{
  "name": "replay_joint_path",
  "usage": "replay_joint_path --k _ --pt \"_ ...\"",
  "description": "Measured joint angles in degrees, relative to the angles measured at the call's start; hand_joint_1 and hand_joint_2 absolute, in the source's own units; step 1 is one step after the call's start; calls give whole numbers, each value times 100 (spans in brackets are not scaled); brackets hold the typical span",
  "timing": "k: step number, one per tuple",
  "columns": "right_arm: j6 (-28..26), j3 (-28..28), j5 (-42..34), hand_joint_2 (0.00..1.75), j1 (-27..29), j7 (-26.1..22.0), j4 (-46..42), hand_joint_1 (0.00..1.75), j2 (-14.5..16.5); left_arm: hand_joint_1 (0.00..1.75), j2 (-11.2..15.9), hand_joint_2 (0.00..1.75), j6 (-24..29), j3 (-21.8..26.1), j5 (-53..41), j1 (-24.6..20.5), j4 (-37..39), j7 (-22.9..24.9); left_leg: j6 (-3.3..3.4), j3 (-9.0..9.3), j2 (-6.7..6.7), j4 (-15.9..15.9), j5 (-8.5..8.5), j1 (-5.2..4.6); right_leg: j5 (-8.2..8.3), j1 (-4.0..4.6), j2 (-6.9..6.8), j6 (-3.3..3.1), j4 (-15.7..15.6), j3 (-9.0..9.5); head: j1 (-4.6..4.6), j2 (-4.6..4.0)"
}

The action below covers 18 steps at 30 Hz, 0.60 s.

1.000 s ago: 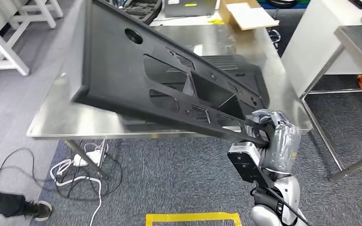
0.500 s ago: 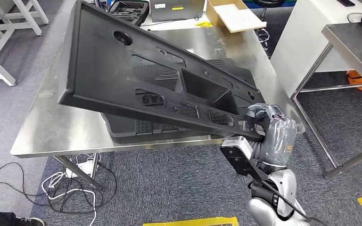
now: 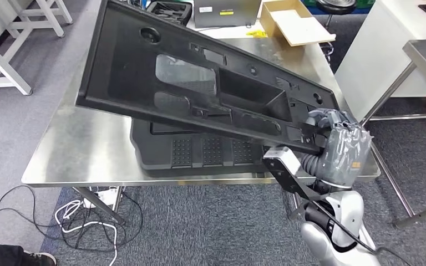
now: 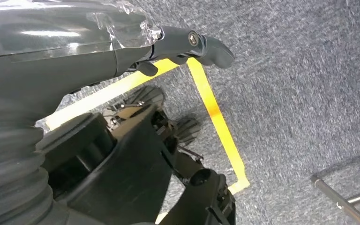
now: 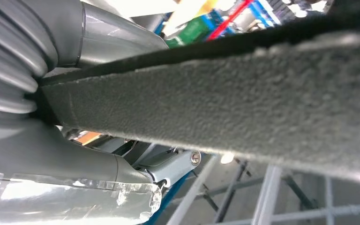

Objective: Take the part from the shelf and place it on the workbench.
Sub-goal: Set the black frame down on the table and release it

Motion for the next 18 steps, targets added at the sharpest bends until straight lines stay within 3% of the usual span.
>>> replay_joint_path --k 2,4,5,7,8,9,10,13,14,16,18 --pt "115 -3 133 175 -91 72 16 175 -25 0 8 175 -13 -4 -13 -16 -13 16 -52 30 0 -4 -52 7 -34 3 6 -66 -26 22 -40 0" --pt "230 -4 247 175 -206 164 40 175 -55 0 21 175 -27 -7 -30 -34 -35 28 -115 -90 4 314 -240 16 -45 -16 -3 -115 -69 75 -88 0" --pt "274 -4 282 175 -258 211 53 175 -70 0 27 175 -31 -8 -37 -39 -44 35 -146 -277 6 704 -421 22 -55 -24 -14 -133 -89 109 -112 0" --pt "330 -4 324 175 -334 273 83 175 -98 0 28 175 -36 -10 -43 -36 -52 46 -191 -823 7 1675 -775 34 -93 -26 -31 -157 -109 167 -162 0" --pt "344 -4 335 175 -357 284 102 175 -109 0 30 175 -36 -13 -44 -31 -54 51 -198 -1047 8 2005 -828 40 -119 -26 -34 -163 -110 196 -175 0" --pt "353 -4 345 175 -374 290 121 175 -118 0 32 175 -36 -19 -44 -28 -55 54 -191 -1159 7 2091 -749 42 -149 -26 -33 -163 -110 231 -187 0" --pt "360 -4 354 175 -391 298 140 175 -128 0 35 175 -37 -28 -45 -28 -58 57 -170 -1143 7 1912 -544 39 -180 -25 -30 -161 -113 278 -198 0" --pt "404 -4 384 175 -463 365 194 175 -153 0 52 175 -38 -53 -53 -35 -73 75 -23 -712 19 603 266 -28 -272 -20 -10 -135 -142 435 -238 0" --pt "426 -4 393 175 -483 394 214 175 -162 0 60 175 -38 -57 -55 -36 -77 86 19 -616 24 302 399 -53 -302 -14 2 -111 -150 467 -251 0" --pt "466 -4 414 175 -511 450 264 175 -181 0 74 175 -38 -79 -56 -39 -81 103 67 -573 23 116 426 -83 -358 -6 23 -50 -158 497 -265 0" --pt "505 -4 428 175 -535 502 316 175 -210 0 83 175 -38 -98 -55 -44 -94 110 94 -503 21 71 418 -48 -437 -8 14 6 -110 510 -260 0"
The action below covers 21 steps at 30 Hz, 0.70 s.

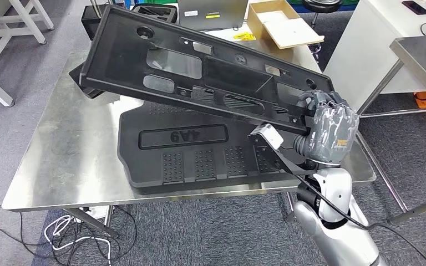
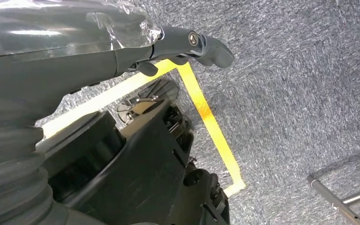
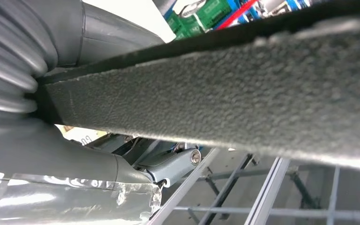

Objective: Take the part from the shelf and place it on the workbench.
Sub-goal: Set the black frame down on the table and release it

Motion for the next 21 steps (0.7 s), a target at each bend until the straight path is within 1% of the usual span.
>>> replay_joint_path --k 1,2,3,4,5,6,7,8,9,10,11,12,14,15,16,17,18,19,20,21 --pt "13 0 -1 175 -13 20 25 175 -18 0 2 175 1 -2 1 -3 -8 2 20 44 1 -30 5 20 -105 2 -9 20 166 -63 12 0" --pt "19 0 -2 175 -23 39 49 175 -35 0 3 175 1 -2 1 -3 -14 2 39 89 2 -58 6 40 -267 5 -18 37 483 -207 34 0" --pt "22 0 -5 175 -28 58 76 175 -48 0 4 175 1 -3 0 -2 -18 3 57 112 1 -60 -11 39 -462 5 -26 51 921 -431 59 0" --pt "26 0 -10 175 -31 72 107 175 -58 0 5 175 1 -4 0 1 -20 3 71 131 3 -55 -37 39 -641 6 -28 64 1400 -703 86 0" --pt "31 0 -16 175 -29 84 143 175 -67 0 5 175 1 -5 -1 4 -22 3 76 157 2 -50 -68 39 -725 6 -28 74 1768 -944 109 0" --pt "38 0 -22 175 -25 92 180 175 -74 0 6 175 1 -7 -1 8 -25 3 75 193 -2 -46 -105 38 -681 6 -29 78 1923 -1089 131 0" --pt "44 0 -27 175 -21 96 214 175 -80 0 6 175 2 -7 -1 10 -26 3 68 243 -8 -43 -145 39 -502 6 -30 77 1813 -1108 158 0" --pt "50 0 -32 175 -20 99 242 175 -86 0 7 175 2 -7 -1 10 -27 3 56 306 -16 -43 -190 41 -222 6 -30 68 1461 -1006 187 0" --pt "54 0 -34 175 -22 101 266 175 -90 0 7 175 2 -7 -1 9 -27 3 36 367 -22 -43 -238 44 77 6 -30 57 990 -841 217 0" --pt "57 0 -36 175 -27 102 291 175 -92 0 7 175 2 -7 2 6 -28 3 7 409 -26 -38 -292 37 287 11 -28 43 565 -678 239 0" --pt "61 0 -39 175 -31 104 318 175 -95 0 8 175 2 -8 4 2 -28 4 -21 435 -28 -36 -337 32 403 17 -25 19 275 -562 251 0" --pt "66 0 -42 175 -36 109 348 175 -97 0 9 175 2 -8 7 -1 -29 4 -47 449 -29 -42 -371 28 425 25 -21 -8 137 -503 250 0" --pt "78 1 -47 175 -43 117 407 175 -105 0 12 175 2 -8 14 -7 -30 5 -90 475 -29 -65 -414 25 380 28 -13 -73 105 -470 221 0" --pt "86 2 -46 175 -47 121 433 175 -109 0 14 175 3 -8 18 -7 -31 5 -117 482 -27 -33 -455 26 369 22 -12 -99 90 -453 207 0" --pt "95 2 -45 175 -55 123 457 175 -112 0 16 175 4 -8 23 -9 -33 5 -148 431 -24 110 -545 28 361 12 -18 -122 70 -428 187 0" --pt "104 2 -44 175 -66 129 483 175 -112 0 18 175 6 -8 31 -8 -36 4 -182 298 -22 403 -694 35 354 0 -27 -143 47 -398 162 0" --pt "113 3 -41 175 -79 140 509 175 -112 0 19 175 8 -8 40 -3 -39 3 -216 77 -19 838 -881 46 340 -1 -37 -161 33 -370 138 0" --pt "125 3 -36 175 -89 159 540 175 -112 0 20 175 8 -8 50 5 -41 2 -241 -205 -18 1338 -1065 57 322 -2 -45 -176 24 -346 108 0" --pt "136 4 -29 175 -95 180 572 175 -112 0 20 175 8 -8 56 19 -41 2 -255 -467 -18 1758 -1178 66 301 -2 -49 -185 21 -322 89 0" --pt "145 4 -20 175 -97 198 601 175 -112 0 20 175 7 -8 60 34 -41 1 -255 -645 -18 1986 -1177 69 276 -1 -49 -190 19 -292 78 0"
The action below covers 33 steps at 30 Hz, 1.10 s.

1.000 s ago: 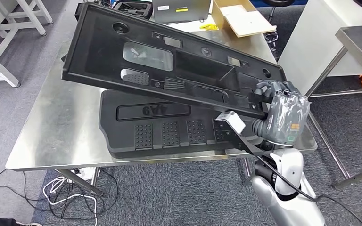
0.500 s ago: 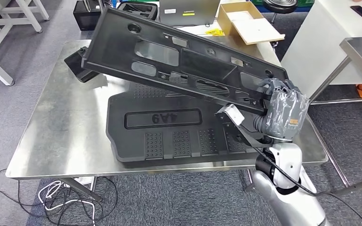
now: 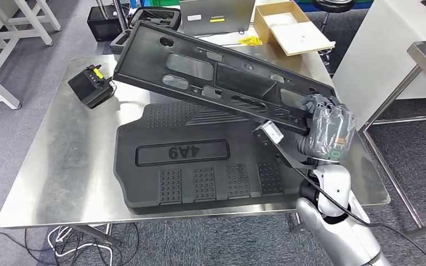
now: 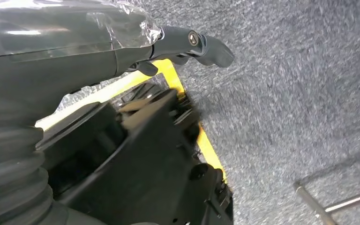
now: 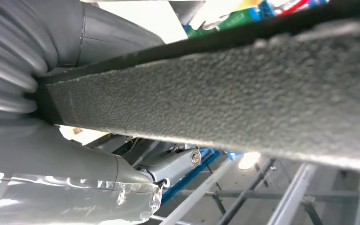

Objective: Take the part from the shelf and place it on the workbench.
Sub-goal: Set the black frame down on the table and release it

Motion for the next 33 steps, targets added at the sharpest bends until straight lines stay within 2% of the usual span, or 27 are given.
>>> replay_joint_path --k 1,2,4,5,6,9,10,11,12,14,15,16,17,19,20,21,22,25,26,27,30,31,33 --pt "8 0 9 175 0 12 27 175 0 0 0 175 -1 -1 1 11 0 0 15 -56 0 -29 131 -2 -28 2 2 -1 -3 40 -14 0" --pt "11 0 15 175 -1 16 50 175 0 0 0 175 -1 -1 1 17 0 0 48 19 0 -326 380 -12 -57 6 5 1 -12 94 -27 0" --pt "14 0 24 175 -10 20 81 175 0 0 4 175 -1 -1 1 14 0 -1 165 351 2 -1264 947 -65 -115 19 13 16 -44 212 -49 0" --pt "17 1 27 175 -17 24 95 175 0 0 9 175 -3 -1 -1 9 1 -2 223 489 4 -1644 1130 -93 -143 25 24 32 -59 256 -57 0" --pt "24 1 32 175 -22 33 108 175 0 0 15 175 -5 -1 -5 8 1 -3 265 562 7 -1858 1210 -118 -168 27 33 54 -68 280 -62 0" --pt "51 2 48 175 -22 66 142 175 -4 0 26 175 -14 -1 -29 2 -1 -4 299 618 15 -1982 1214 -111 -243 23 38 131 -60 305 -77 0" --pt "57 2 55 175 -20 72 149 175 -8 0 26 175 -18 -1 -37 -2 -1 -5 308 654 19 -2015 1219 -90 -320 25 31 152 36 277 -72 0" --pt "62 2 61 175 -19 76 154 175 -13 0 27 175 -22 -1 -42 -6 -1 -5 318 694 24 -2047 1226 -68 -458 29 25 173 268 179 -56 0" --pt "69 2 65 175 -11 83 160 175 -16 0 27 175 -25 -1 -46 -8 -1 -1 328 730 29 -2067 1223 -53 -647 26 20 189 640 4 -34 0" --pt "97 2 69 175 21 104 179 175 -17 0 28 175 -5 -1 -47 -8 0 18 349 753 28 -2055 1187 -50 -997 24 18 223 1542 -495 10 0" --pt "113 3 73 175 45 113 192 175 -17 0 28 175 14 -2 -48 -4 0 28 348 769 26 -2044 1159 -49 -1036 21 16 235 1824 -688 29 0" --pt "129 4 77 175 64 119 204 175 -17 0 28 175 34 -3 -49 -1 0 36 340 793 23 -2030 1126 -47 -944 19 14 244 1874 -775 51 0" --pt "140 5 81 175 76 122 214 175 -17 0 28 175 49 -5 -50 1 0 39 327 829 19 -2017 1090 -41 -728 15 12 248 1664 -737 77 0" --pt "159 7 85 175 82 126 225 175 -17 0 28 175 61 -10 -50 -2 0 39 276 905 11 -1991 1006 -36 -178 7 9 251 792 -420 130 0" --pt "167 8 85 175 82 128 228 175 -17 0 28 175 66 -14 -50 -9 0 40 246 928 6 -1972 968 -39 3 6 12 239 418 -276 149 0" --pt "175 9 85 175 84 130 230 175 -17 0 28 175 70 -17 -50 -16 0 42 231 939 4 -1959 932 -45 94 4 16 226 185 -188 156 0" --pt "182 10 87 175 87 133 232 175 -17 0 29 175 75 -20 -49 -22 0 43 245 939 2 -1948 912 -55 104 6 22 212 101 -157 149 0" --pt "202 14 100 175 93 139 237 175 -16 0 31 175 98 -26 -51 -31 0 42 348 943 1 -1944 908 -61 100 24 36 191 78 -154 82 0" --pt "211 14 107 175 93 140 239 175 -16 0 31 175 111 -27 -54 -32 0 38 359 946 1 -1949 912 -58 97 33 39 185 78 -154 66 0" --pt "220 15 114 175 93 140 240 175 -15 0 31 175 125 -28 -56 -33 0 33 363 950 1 -1958 915 -54 92 41 40 178 78 -153 54 0" --pt "249 18 130 175 93 142 240 158 -15 0 31 175 171 -30 -68 -33 0 19 359 962 1 -1996 920 -44 83 56 39 155 76 -153 30 0" --pt "265 20 132 175 93 144 240 153 -15 0 31 175 194 -30 -73 -32 0 16 350 964 1 -2007 924 -41 82 59 38 147 74 -153 25 0" --pt "303 24 134 175 93 152 240 154 -15 0 31 175 246 -31 -84 -31 0 15 310 967 1 -2029 935 -34 82 64 38 133 70 -154 18 0"
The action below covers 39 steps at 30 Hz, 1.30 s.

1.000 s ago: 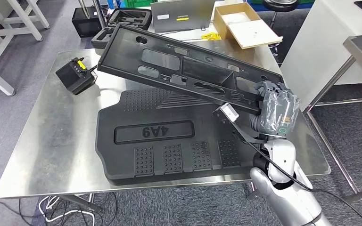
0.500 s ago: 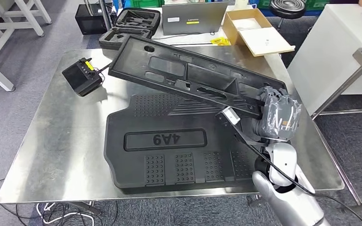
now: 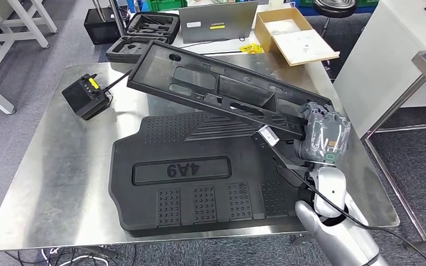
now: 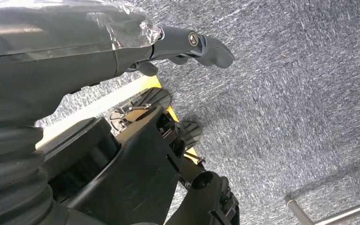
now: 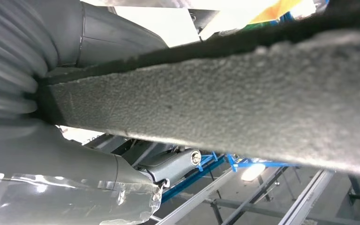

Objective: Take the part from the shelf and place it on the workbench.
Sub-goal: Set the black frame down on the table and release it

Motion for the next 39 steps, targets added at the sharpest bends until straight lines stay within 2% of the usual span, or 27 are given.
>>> replay_joint_path --k 3,5,9,12,17,22,28,35,39 --pt "25 9 -1 175 0 14 0 155 0 0 0 175 41 0 -3 1 0 0 -124 1 0 -20 0 14 0 5 -2 -7 -2 -5 -5 0" --pt "28 15 -1 175 -1 20 0 156 0 0 0 175 46 -1 4 3 0 0 -169 -1 0 -24 -4 21 -1 6 -5 -10 -2 -5 -6 0" --pt "77 22 23 175 -1 33 1 156 1 0 0 0 69 1 40 6 0 0 -180 -3 0 -21 -11 23 -1 -3 -8 -9 -8 0 -5 0" --pt "210 35 168 175 -7 43 10 154 2 0 0 0 100 1 67 10 0 3 -180 -5 0 -20 -11 18 1 -8 -8 -7 -23 8 -5 0" --pt "745 135 620 175 -56 147 73 155 2 0 0 0 127 0 101 17 0 4 -179 -6 -1 -20 -12 17 4 -13 -10 -4 -44 17 -3 0" --pt "983 254 763 175 -101 209 169 158 4 0 0 0 141 1 105 22 0 4 -175 -6 -2 -18 -15 17 4 -15 -13 -4 -45 17 -5 0" --pt "1756 336 985 175 -148 509 304 157 1 0 0 0 149 0 107 24 0 26 -175 -5 -3 -18 -16 17 4 -13 -13 -4 -46 17 -5 0" --pt "2103 399 999 175 -184 673 527 133 -26 0 0 0 150 0 125 27 0 81 -175 -2 -2 -18 -15 17 4 -12 -13 -5 -46 19 -5 0" --pt "2182 416 981 175 -170 699 587 130 -44 0 0 0 151 1 155 31 0 81 -175 -1 -2 -18 -15 17 4 -12 -13 -5 -46 19 -5 0"
